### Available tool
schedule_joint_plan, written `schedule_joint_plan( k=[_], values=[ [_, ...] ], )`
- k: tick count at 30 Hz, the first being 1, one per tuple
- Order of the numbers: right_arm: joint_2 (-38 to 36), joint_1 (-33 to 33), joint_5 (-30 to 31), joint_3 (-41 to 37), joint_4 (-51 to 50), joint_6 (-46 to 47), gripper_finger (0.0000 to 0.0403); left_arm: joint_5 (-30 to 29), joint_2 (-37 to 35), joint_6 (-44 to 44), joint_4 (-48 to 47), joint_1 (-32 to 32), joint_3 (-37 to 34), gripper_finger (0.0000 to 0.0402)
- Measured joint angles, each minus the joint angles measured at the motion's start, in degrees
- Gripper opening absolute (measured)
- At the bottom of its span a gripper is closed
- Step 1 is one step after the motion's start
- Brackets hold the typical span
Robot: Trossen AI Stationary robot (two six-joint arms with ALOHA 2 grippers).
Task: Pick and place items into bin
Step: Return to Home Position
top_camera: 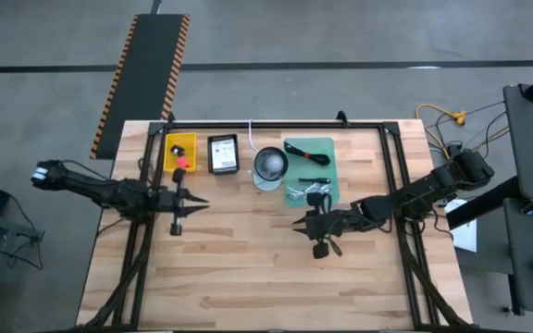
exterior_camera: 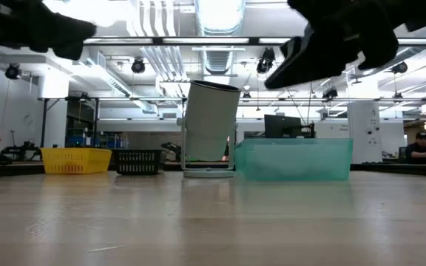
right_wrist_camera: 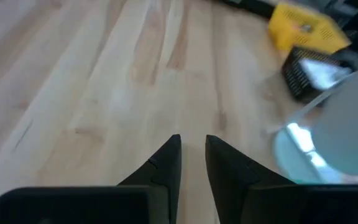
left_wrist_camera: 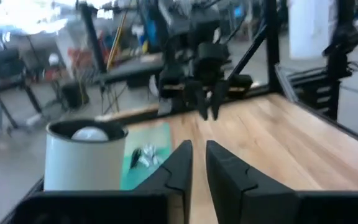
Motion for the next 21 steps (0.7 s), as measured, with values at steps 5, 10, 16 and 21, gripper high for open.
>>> schedule_joint_plan(
  k=[5,10,16,21],
  values=[
    [-5.22,1.47,2.41,-4.86,7.34,-0.79,0.0054,-0.47,-10.37,4.51,0.91,0.91,-5.22,0.0006],
    [-11.74,-0.40,2.19,-15.42,29.65,-5.86,0.0048,-0.64,-16.53,6.22,-2.39,3.10,-6.86,0.0001],
    [-24.48,-7.63,-3.15,-29.31,39.53,-1.50,0.0042,-1.59,-18.52,4.69,-6.97,3.89,-6.95,0.0000],
    [-34.14,-17.34,-15.65,-34.58,39.59,2.15,0.0042,-3.70,-18.69,4.57,-6.77,3.93,-6.89,0.0000]
  ],
)
